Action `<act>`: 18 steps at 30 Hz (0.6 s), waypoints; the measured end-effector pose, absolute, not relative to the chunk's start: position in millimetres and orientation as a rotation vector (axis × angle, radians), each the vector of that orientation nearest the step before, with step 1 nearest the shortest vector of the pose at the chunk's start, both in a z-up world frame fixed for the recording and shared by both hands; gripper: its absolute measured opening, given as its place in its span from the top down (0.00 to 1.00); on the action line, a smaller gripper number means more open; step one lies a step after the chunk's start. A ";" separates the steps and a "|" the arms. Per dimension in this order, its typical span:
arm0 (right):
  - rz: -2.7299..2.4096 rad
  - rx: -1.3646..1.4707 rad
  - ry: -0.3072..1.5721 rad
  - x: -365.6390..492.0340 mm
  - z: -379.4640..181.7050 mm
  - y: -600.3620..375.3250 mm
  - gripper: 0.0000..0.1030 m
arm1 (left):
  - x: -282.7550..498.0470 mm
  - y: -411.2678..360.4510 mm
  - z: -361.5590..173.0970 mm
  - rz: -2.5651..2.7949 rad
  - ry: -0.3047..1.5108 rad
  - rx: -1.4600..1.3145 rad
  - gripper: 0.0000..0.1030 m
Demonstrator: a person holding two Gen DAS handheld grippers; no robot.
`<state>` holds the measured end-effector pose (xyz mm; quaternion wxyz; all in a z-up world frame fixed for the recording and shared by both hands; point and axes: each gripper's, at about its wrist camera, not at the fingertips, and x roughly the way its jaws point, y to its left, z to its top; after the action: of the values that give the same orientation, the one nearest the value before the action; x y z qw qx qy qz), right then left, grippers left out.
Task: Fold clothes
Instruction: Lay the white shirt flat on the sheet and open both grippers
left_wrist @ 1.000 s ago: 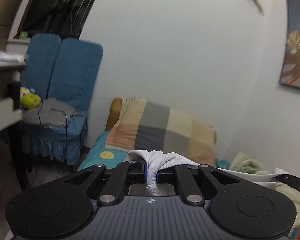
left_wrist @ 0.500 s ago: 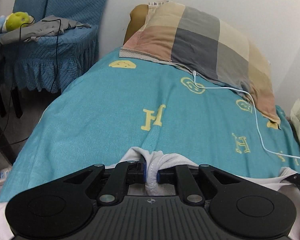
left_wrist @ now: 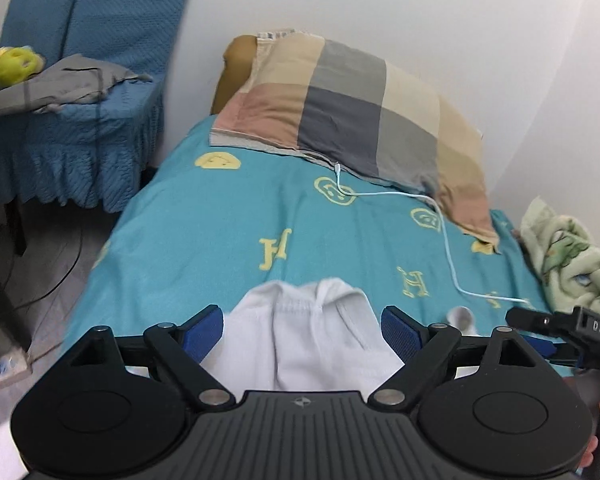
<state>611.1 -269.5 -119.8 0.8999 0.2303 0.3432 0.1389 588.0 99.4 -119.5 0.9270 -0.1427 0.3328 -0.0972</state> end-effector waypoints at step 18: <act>0.309 0.497 0.546 285.4 -15.2 -278.8 0.00 | 294.7 184.1 -54.9 -0.046 0.633 -0.671 0.16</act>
<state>285.4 -278.8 -15.2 0.9210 0.2419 0.2657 0.1506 294.7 184.1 -54.9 0.8952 -0.3239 0.3052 -0.0224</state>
